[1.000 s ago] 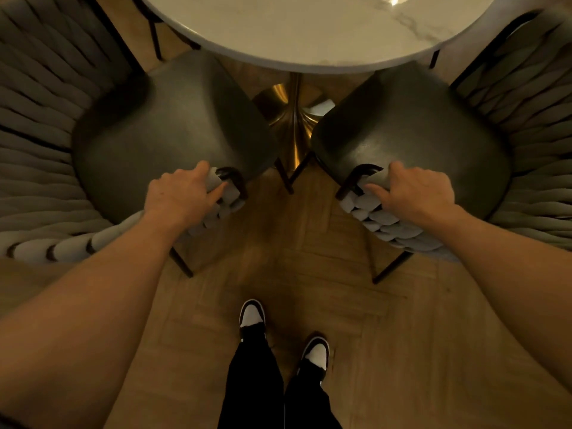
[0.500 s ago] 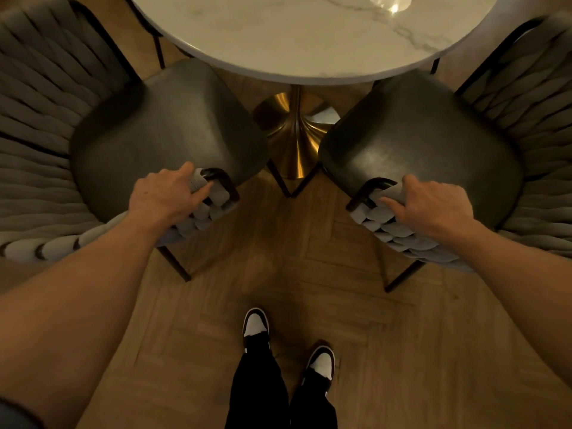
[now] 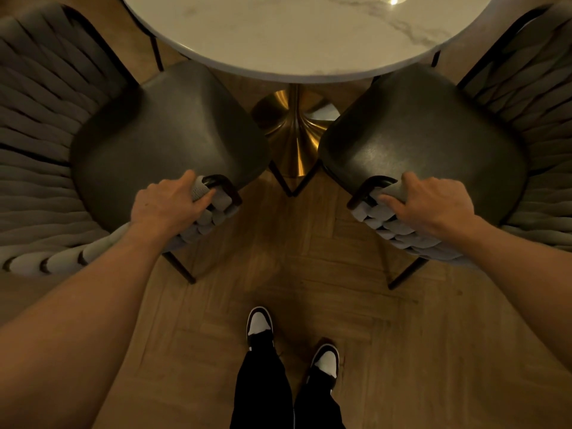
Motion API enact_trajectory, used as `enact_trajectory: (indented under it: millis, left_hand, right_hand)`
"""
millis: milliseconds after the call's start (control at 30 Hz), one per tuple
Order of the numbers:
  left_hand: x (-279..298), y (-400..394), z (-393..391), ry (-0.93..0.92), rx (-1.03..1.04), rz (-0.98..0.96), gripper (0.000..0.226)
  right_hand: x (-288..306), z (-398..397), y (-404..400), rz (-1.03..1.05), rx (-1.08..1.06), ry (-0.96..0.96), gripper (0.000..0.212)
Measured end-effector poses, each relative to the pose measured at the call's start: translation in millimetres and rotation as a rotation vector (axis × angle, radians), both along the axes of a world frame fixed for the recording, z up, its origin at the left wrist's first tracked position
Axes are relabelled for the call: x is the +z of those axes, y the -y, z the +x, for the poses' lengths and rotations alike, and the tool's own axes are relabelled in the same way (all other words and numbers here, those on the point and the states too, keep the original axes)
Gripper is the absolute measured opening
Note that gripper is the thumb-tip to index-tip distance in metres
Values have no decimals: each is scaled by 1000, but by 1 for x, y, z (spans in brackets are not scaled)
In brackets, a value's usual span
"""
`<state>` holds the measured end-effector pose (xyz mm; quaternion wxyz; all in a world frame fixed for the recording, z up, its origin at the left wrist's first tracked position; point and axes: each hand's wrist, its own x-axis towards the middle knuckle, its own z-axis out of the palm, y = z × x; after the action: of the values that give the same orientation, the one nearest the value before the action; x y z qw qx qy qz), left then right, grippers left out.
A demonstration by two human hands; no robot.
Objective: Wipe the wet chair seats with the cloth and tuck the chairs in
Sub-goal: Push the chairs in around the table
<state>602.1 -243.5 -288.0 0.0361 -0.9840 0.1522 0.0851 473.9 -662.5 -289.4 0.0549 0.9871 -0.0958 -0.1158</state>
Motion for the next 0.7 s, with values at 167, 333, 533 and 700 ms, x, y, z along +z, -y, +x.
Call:
enact_trajectory:
  millis: [167, 333, 533, 700]
  left_hand:
    - [-4, 0, 3, 21, -18, 1, 43]
    - [-6, 1, 12, 58, -48, -18, 46]
    - [-11, -4, 11, 39, -54, -43, 47]
    - [-11, -3, 11, 44, -43, -30, 48]
  right_hand:
    - [0, 1, 1, 5, 3, -4, 58]
    - [-1, 8, 3, 9, 1, 4, 62]
    - [2, 6, 1, 35, -7, -1, 60]
    - [3, 5, 0, 40, -10, -8, 62]
